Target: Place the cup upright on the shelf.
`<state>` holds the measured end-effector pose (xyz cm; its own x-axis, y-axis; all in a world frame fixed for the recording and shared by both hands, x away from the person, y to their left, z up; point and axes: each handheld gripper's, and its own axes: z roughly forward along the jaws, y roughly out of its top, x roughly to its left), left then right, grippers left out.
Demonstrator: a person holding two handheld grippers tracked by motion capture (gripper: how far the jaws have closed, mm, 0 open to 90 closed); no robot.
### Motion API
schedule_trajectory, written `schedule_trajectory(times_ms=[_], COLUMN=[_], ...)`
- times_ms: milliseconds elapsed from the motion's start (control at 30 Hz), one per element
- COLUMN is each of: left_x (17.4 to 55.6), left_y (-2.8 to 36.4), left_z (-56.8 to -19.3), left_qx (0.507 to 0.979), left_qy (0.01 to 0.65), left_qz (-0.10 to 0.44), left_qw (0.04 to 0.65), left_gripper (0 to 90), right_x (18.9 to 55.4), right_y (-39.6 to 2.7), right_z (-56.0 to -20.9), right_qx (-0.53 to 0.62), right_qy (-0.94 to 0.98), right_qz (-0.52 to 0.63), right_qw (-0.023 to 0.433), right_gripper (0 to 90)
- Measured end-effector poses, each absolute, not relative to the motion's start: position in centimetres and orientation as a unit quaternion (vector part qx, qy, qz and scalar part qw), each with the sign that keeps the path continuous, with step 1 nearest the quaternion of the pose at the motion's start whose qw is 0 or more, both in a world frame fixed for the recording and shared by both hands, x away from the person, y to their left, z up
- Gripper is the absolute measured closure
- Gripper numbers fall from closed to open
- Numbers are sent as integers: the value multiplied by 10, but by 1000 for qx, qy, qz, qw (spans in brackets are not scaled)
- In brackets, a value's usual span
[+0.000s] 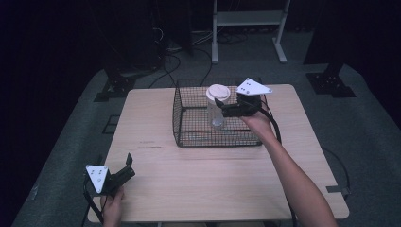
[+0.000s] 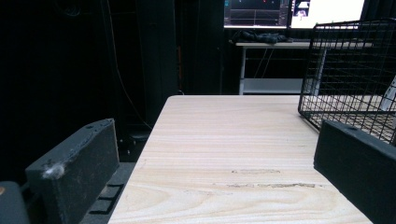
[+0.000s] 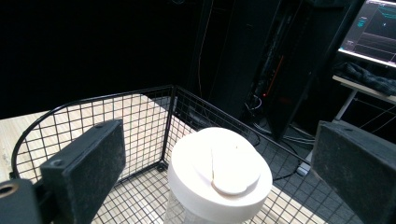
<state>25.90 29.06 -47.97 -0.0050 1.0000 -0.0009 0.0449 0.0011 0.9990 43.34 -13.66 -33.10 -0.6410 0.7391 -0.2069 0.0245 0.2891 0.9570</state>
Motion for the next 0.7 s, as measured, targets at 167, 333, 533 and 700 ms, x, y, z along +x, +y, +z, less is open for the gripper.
schedule_trajectory(times_ms=[167, 333, 533, 700], left_x=[259, 259, 259, 259], left_y=[290, 290, 290, 290], left_z=[-480, -480, -480, -480], left_qx=[510, 511, 512, 512], left_qy=[512, 512, 510, 510], left_qz=[489, 490, 490, 491], left_qw=[488, 487, 487, 487], left_gripper=[0, 0, 0, 0], right_x=[426, 422, 416, 410], right_y=[-142, -145, -149, -153], right_z=[-329, -330, -331, -332], right_qx=[257, 256, 255, 254], right_qy=[731, 732, 734, 734], right_qz=[535, 536, 536, 536], right_qw=[336, 332, 330, 330], right_gripper=[27, 27, 27, 27])
